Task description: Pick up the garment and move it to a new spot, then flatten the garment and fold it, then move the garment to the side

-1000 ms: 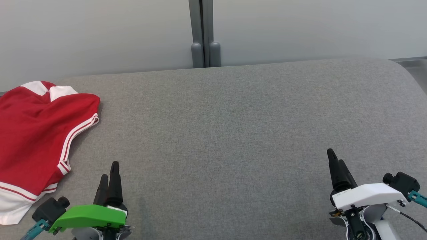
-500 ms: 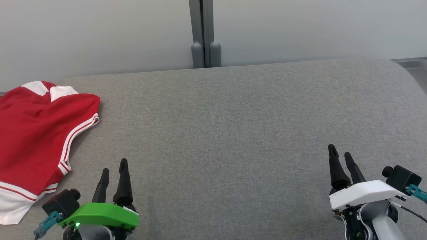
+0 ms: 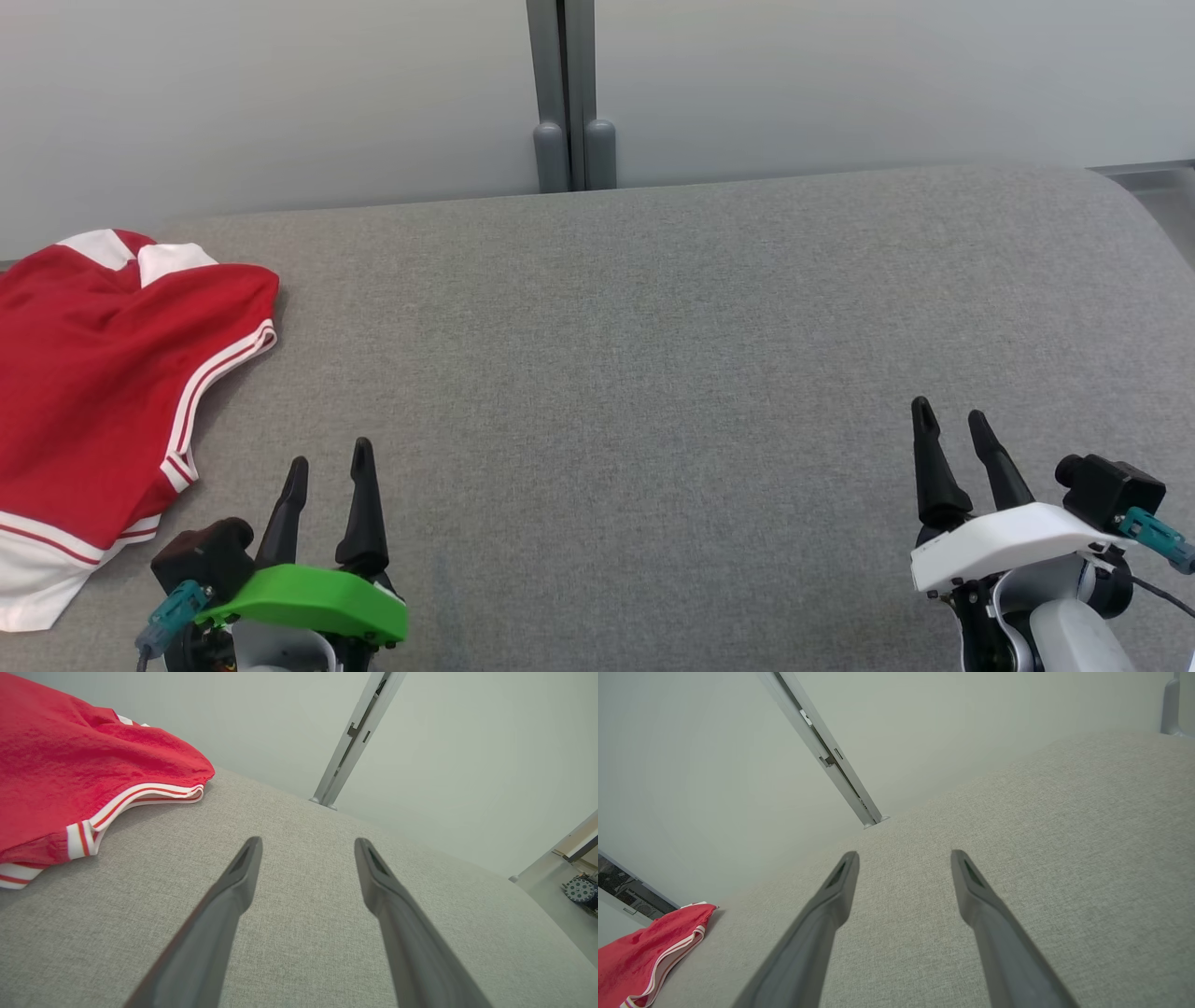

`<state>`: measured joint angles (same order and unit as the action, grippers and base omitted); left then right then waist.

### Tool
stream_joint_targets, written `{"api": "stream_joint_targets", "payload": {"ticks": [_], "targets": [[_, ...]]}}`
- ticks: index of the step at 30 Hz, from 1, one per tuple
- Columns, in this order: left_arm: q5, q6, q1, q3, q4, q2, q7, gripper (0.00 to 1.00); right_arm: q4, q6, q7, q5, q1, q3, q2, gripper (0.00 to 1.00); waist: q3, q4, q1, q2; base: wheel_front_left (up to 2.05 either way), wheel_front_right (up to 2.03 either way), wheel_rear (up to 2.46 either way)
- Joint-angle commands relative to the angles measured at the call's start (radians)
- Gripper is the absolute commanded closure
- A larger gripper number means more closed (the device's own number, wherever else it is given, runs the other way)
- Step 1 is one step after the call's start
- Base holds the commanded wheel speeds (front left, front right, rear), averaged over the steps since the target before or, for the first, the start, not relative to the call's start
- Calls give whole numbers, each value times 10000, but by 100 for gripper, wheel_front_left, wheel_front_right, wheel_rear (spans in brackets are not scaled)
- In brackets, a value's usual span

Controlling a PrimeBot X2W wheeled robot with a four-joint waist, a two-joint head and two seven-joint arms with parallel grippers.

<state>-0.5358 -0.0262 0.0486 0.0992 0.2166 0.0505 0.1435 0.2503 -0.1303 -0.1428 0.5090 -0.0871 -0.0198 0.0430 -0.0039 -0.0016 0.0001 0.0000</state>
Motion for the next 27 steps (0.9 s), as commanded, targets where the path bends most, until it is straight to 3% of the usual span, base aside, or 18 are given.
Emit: {"api": "stream_joint_targets", "payload": {"ticks": [1, 27], "targets": [[360, 40, 166, 44, -119, 99, 105, 0, -142, -4, -115, -332, -160, 26, 56, 0, -9, -9, -1, 0, 0, 0, 0], [2417, 203, -82, 261, -242, 47, 708, 0, -161, -5, -720, -2657, -135, 164, 78, 0, -71, 59, -1, 0, 0, 0, 0]]}}
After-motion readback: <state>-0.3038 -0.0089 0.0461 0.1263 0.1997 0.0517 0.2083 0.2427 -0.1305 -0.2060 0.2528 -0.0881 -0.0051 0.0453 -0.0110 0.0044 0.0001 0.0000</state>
